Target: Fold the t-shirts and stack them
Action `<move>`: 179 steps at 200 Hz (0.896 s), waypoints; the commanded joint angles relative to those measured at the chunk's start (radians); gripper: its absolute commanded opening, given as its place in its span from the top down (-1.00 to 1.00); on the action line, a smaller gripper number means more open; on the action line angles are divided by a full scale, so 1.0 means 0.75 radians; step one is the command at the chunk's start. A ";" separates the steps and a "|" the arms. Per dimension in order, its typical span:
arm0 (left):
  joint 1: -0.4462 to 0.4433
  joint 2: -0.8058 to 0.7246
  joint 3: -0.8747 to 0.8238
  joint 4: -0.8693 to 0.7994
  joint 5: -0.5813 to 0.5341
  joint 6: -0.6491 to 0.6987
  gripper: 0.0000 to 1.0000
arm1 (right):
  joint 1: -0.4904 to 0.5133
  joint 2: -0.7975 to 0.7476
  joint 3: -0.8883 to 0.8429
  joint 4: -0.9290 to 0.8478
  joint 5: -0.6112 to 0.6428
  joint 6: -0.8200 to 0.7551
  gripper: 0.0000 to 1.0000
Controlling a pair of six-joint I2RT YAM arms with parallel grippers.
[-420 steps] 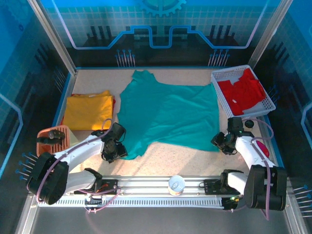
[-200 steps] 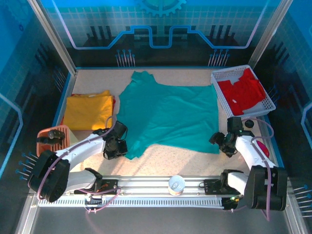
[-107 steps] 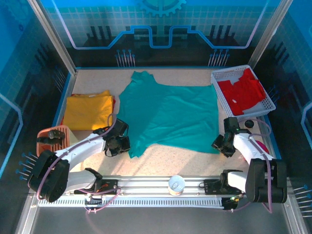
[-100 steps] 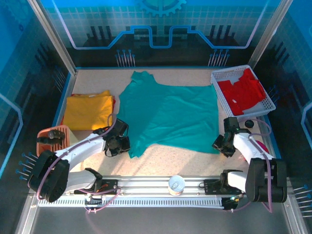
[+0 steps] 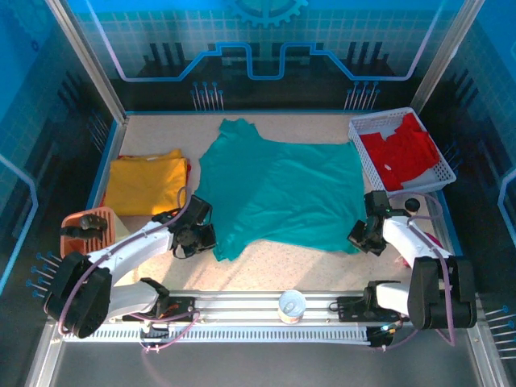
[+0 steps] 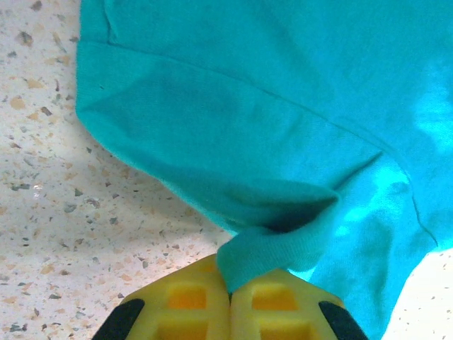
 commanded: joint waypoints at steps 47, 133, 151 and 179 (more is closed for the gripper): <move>0.050 -0.075 0.304 -0.138 -0.001 0.115 1.00 | 0.027 -0.113 0.181 0.114 -0.250 -0.070 1.00; 0.201 -0.035 1.209 -0.449 -0.049 0.516 1.00 | 0.035 -0.278 0.791 0.040 -0.238 -0.214 1.00; 0.200 -0.043 1.399 -0.492 -0.092 0.583 1.00 | 0.034 -0.314 0.900 0.040 -0.243 -0.230 1.00; 0.200 -0.100 1.598 -0.480 -0.106 0.682 1.00 | 0.036 -0.367 1.083 0.024 -0.260 -0.249 1.00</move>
